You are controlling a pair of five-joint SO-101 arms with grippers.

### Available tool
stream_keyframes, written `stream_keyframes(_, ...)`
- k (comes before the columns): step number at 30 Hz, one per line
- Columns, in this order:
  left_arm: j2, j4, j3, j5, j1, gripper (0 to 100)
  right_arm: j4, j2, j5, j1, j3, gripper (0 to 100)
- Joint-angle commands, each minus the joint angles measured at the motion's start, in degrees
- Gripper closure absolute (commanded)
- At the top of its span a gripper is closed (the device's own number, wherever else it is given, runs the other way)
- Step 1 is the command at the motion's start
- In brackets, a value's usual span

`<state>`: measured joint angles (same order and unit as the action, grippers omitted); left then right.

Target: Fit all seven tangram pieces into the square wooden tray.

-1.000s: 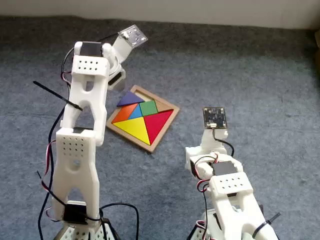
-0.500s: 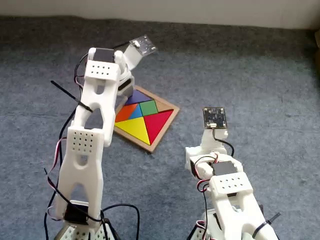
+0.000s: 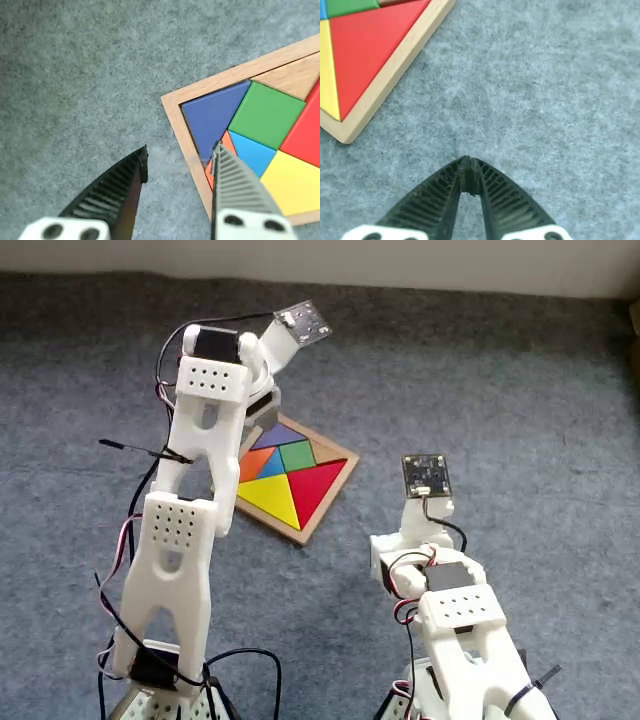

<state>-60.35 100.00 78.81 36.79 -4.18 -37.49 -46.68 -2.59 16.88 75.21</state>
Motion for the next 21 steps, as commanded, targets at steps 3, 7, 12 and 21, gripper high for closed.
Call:
stream_keyframes(3, 1.2, 1.6, 6.5, -5.5, -2.1, 79, 1.2, -1.4, 2.5, -0.7, -0.6, 98.9)
stream_keyframes(7, 2.9, 1.7, 7.3, -7.8, -2.5, 79, 1.2, -1.3, 2.5, -0.7, -0.5, 98.9)
stream_keyframes(12, 9.5, 1.7, 7.2, -11.5, -2.4, 79, 1.2, -1.2, 2.5, -0.7, -0.5, 98.9)
stream_keyframes(21, 31.6, 1.7, -13.1, -12.4, -3.8, 79, 1.2, -1.0, 2.6, -0.7, -0.5, 98.9)
